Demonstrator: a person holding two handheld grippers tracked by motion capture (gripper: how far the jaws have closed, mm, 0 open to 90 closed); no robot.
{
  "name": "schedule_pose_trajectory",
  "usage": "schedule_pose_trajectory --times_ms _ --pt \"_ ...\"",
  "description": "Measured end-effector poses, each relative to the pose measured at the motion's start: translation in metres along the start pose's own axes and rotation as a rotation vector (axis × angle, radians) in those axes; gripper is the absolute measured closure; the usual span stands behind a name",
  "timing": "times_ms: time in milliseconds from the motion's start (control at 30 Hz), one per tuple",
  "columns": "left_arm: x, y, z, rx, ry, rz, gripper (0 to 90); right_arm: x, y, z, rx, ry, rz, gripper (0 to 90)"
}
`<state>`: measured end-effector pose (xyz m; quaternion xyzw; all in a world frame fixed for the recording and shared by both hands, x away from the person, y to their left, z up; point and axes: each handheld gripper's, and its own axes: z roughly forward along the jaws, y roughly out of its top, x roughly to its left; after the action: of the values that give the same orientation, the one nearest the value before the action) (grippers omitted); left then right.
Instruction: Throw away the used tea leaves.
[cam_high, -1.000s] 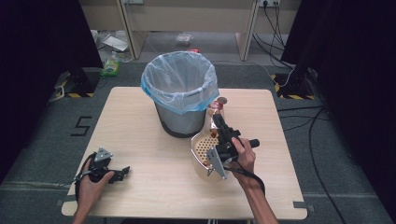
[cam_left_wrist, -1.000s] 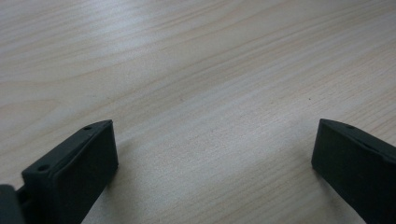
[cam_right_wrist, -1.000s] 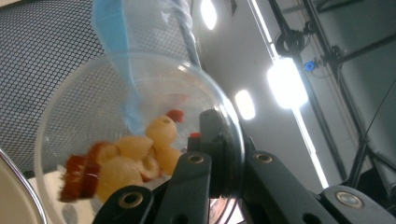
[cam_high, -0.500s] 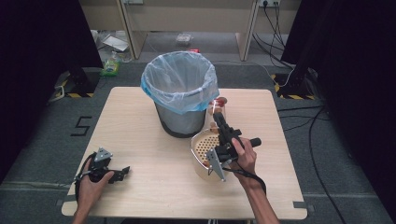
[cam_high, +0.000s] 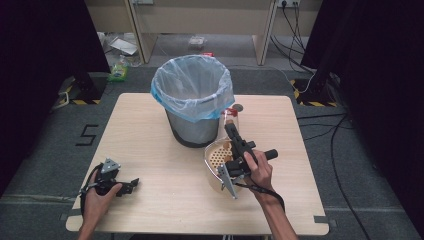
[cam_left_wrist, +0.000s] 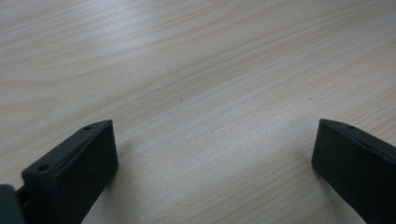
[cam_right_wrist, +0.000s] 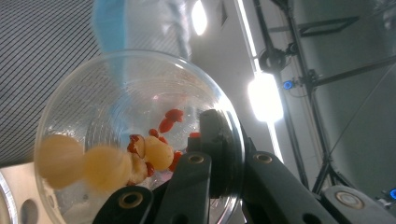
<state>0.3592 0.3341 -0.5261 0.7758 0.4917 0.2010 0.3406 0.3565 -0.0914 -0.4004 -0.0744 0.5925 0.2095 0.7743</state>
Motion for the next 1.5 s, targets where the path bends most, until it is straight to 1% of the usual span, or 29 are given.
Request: schedule_pose_trajectory --times_ms 33,133,200,267,333,367,400,433,467,533,567,600,667,700,733,800,867,1000,1033,1067,1100,1133,1167,1233,1267,1300,1333,1433,1500 --pt "0.000 0.000 0.000 0.000 0.000 0.001 0.0 0.002 -0.002 0.001 0.013 0.012 0.002 90.0" --pt "0.000 0.000 0.000 0.000 0.000 0.000 0.0 -0.003 -0.001 -0.002 -0.007 -0.014 0.000 90.0" --pt "0.000 0.000 0.000 -0.001 0.000 -0.001 0.0 -0.005 -0.003 -0.001 0.005 -0.022 0.005 90.0" --pt "0.000 0.000 0.000 -0.001 0.000 -0.001 0.0 -0.002 -0.001 -0.002 -0.017 -0.025 -0.076 90.0" --pt "0.000 0.000 0.000 0.001 0.000 0.001 0.0 0.004 -0.004 0.000 0.007 -0.005 -0.065 90.0" --pt "0.000 0.000 0.000 0.001 0.000 0.001 0.0 0.004 -0.004 0.000 0.007 -0.005 -0.065 90.0" --pt "0.000 0.000 0.000 0.000 0.000 0.000 0.0 0.001 -0.001 -0.002 -0.018 -0.021 -0.060 90.0" --pt "0.000 0.000 0.000 -0.001 0.000 -0.001 0.0 0.000 -0.001 0.000 -0.007 -0.017 -0.065 90.0" --pt "0.000 0.000 0.000 0.000 0.000 0.000 0.0 0.001 -0.003 0.002 0.009 -0.013 -0.052 90.0" --pt "0.000 0.000 0.000 -0.001 0.000 -0.001 0.0 0.000 -0.002 0.000 -0.001 -0.018 -0.040 90.0" --pt "0.000 0.000 0.000 0.000 0.000 -0.001 0.0 -0.003 0.000 -0.002 -0.024 -0.033 -0.048 90.0" --pt "0.000 0.000 0.000 0.000 0.000 0.000 0.0 -0.003 -0.002 0.000 -0.009 -0.030 -0.057 90.0" --pt "0.000 0.000 0.000 0.000 0.000 0.000 0.0 -0.001 -0.002 -0.002 -0.018 -0.033 -0.055 90.0" --pt "0.000 0.000 0.000 0.001 0.000 0.000 0.0 -0.001 -0.001 -0.002 -0.021 -0.027 -0.084 90.0" --pt "0.000 0.000 0.000 0.000 0.000 0.000 0.0 0.000 -0.006 0.000 0.007 -0.016 -0.042 90.0" --pt "0.000 0.000 0.000 -0.001 0.000 -0.001 0.0 -0.005 -0.003 -0.001 -0.005 -0.024 -0.046 90.0" --pt "0.000 0.000 0.000 0.000 0.000 -0.001 0.0 -0.003 -0.006 0.002 0.012 -0.017 -0.042 90.0" --pt "0.000 0.000 0.000 0.000 0.000 0.000 0.0 -0.003 -0.007 0.002 0.012 -0.012 -0.053 90.0" --pt "0.000 0.000 0.000 0.000 0.000 0.000 0.0 -0.003 -0.008 0.002 0.021 -0.004 -0.040 90.0" --pt "0.000 0.000 0.000 0.000 0.000 0.000 0.0 -0.004 -0.012 0.004 0.053 0.025 0.008 90.0" --pt "0.000 0.000 0.000 0.000 0.000 0.000 0.0 -0.004 -0.012 0.004 0.053 0.025 0.008 90.0" --pt "0.000 0.000 0.000 0.001 0.000 0.000 0.0 -0.007 -0.017 0.006 0.076 0.054 0.063 90.0" --pt "0.000 0.000 0.000 0.000 0.000 0.000 0.0 -0.007 -0.017 0.006 0.076 0.054 0.063 90.0" --pt "0.000 0.000 0.000 0.001 0.000 0.000 0.0 -0.009 -0.021 0.009 0.123 0.102 0.136 90.0" --pt "0.000 0.000 0.000 0.000 0.000 0.000 0.0 -0.009 -0.021 0.009 0.123 0.102 0.136 90.0" --pt "0.000 0.000 0.000 0.000 0.000 0.000 0.0 -0.011 -0.025 0.013 0.153 0.136 0.215 90.0" --pt "0.000 0.000 0.000 0.000 0.000 0.000 0.0 -0.011 -0.025 0.013 0.153 0.136 0.215 90.0" --pt "0.000 0.000 0.000 0.000 0.000 0.000 0.0 -0.019 -0.034 0.020 0.210 0.212 0.339 90.0" --pt "0.000 0.000 0.000 0.000 0.000 0.001 0.0 -0.022 -0.038 0.022 0.233 0.234 0.411 90.0"
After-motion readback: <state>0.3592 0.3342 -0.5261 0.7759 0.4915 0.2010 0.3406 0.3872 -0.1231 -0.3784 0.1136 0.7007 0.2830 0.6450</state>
